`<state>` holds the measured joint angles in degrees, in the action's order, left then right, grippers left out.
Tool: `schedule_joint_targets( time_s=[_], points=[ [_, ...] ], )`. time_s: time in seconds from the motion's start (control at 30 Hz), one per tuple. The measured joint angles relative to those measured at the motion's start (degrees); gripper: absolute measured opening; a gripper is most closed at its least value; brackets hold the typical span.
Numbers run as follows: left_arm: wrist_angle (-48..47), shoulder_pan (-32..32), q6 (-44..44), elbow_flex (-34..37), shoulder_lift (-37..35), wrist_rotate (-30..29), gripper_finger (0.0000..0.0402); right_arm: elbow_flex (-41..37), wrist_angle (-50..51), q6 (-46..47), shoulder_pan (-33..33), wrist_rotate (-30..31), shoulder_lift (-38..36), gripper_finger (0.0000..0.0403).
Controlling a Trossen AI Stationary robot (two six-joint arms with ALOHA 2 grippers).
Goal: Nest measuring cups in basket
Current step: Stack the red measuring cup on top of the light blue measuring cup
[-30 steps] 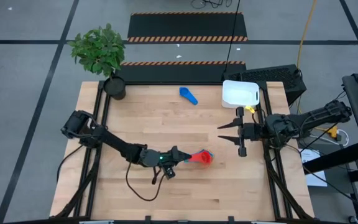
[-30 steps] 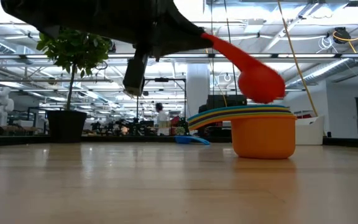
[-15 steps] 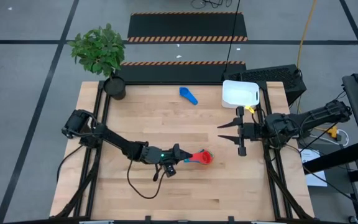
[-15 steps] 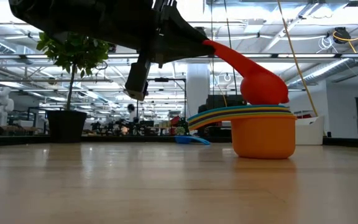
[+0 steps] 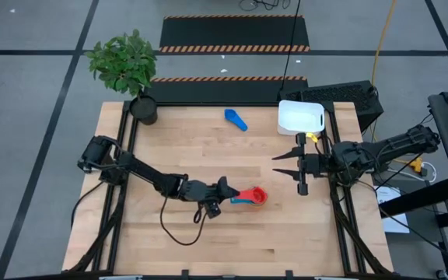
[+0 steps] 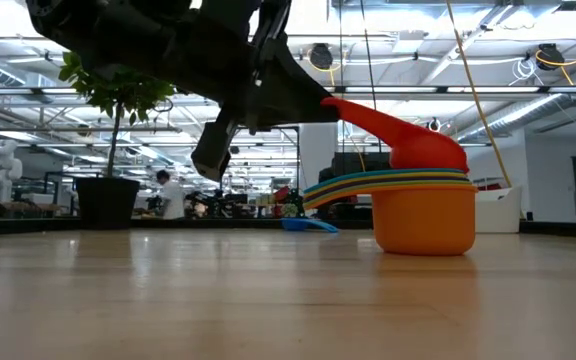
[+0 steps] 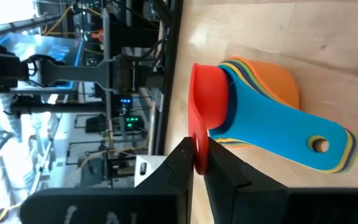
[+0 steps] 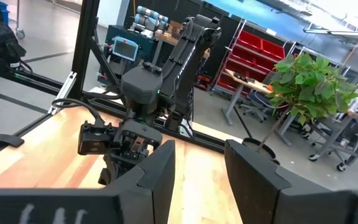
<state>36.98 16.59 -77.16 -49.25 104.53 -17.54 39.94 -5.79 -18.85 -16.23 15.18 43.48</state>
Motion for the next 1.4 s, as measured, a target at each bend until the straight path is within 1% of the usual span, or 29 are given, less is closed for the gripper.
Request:
schedule_joint_targets(
  time_s=[0.1,0.17,0.3,0.47,0.53,0.6,0.67,0.8,1.1,1.17,1.4],
  points=[
    [-0.17,-0.01,2.07,0.00,0.00,0.03,0.0042,0.00,0.00,-0.61,0.00,0.00,0.00,0.0132],
    [-0.49,0.05,3.08,0.00,0.00,0.14,0.0061,0.00,0.01,-1.33,0.00,0.06,0.00,0.0132],
    [-1.68,0.21,4.91,0.00,0.00,0.15,0.0118,0.00,0.01,-2.10,0.00,0.11,-0.16,0.0132],
    [-2.60,0.19,9.67,0.00,0.02,0.17,0.0194,0.00,-0.03,-2.88,0.00,0.15,-0.91,0.0132],
    [-3.57,0.19,11.28,0.00,0.04,0.17,0.0215,0.00,-0.03,-2.88,0.00,0.16,-1.28,0.0132],
    [-3.48,0.19,13.94,0.02,0.04,0.17,0.0229,0.00,-0.02,-2.88,0.00,0.17,-1.65,0.0132],
    [-3.44,-0.05,17.06,0.02,0.04,1.64,0.0233,0.00,-0.03,-2.89,0.00,0.17,-1.89,0.0132],
    [-3.56,-1.24,23.77,0.02,0.04,6.67,0.0234,0.00,-0.03,-3.08,0.00,0.17,-1.99,0.0132],
    [-7.41,-5.54,40.07,0.02,0.04,16.37,0.0234,0.00,-0.03,-3.32,0.00,0.17,-1.99,0.0132],
    [-8.55,-6.25,42.10,0.02,-0.08,17.49,0.0234,0.00,-0.03,-3.32,0.00,0.17,-1.99,0.0132],
    [-17.86,-6.98,46.88,0.07,-4.53,17.70,0.0234,0.00,0.01,-3.32,0.02,0.18,-1.99,0.0132]
  ],
)
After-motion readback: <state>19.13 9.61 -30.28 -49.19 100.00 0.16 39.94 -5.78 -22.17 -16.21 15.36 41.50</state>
